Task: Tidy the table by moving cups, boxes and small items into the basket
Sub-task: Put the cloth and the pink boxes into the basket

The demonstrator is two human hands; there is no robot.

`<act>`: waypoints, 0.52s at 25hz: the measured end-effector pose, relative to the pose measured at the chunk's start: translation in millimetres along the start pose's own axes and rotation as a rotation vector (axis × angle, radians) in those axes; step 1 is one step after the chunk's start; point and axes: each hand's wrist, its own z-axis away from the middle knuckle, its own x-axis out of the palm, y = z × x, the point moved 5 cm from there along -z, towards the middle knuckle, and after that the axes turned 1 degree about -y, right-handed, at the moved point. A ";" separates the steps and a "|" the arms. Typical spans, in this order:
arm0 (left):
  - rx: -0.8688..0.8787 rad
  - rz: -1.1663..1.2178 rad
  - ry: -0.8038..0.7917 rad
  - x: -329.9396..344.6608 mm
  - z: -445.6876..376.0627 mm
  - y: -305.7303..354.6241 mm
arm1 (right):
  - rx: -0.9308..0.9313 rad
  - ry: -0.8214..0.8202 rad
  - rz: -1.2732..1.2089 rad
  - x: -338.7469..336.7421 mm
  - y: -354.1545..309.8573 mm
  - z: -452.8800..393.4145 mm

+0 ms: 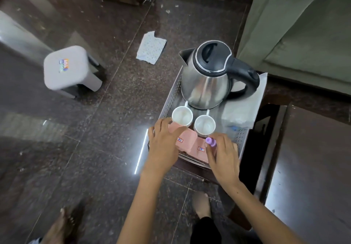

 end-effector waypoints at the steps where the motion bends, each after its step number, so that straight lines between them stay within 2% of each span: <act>1: -0.025 0.013 0.003 -0.5 3.4 0.6 | 0.001 0.004 0.019 1.4 -0.1 0.4; 6: -0.210 0.160 0.061 9.3 19.4 14.7 | 0.039 -0.010 0.018 3.0 1.4 -0.1; 13: -0.298 0.146 0.184 13.9 30.2 1.1 | 0.059 -0.004 0.059 4.1 1.8 -0.1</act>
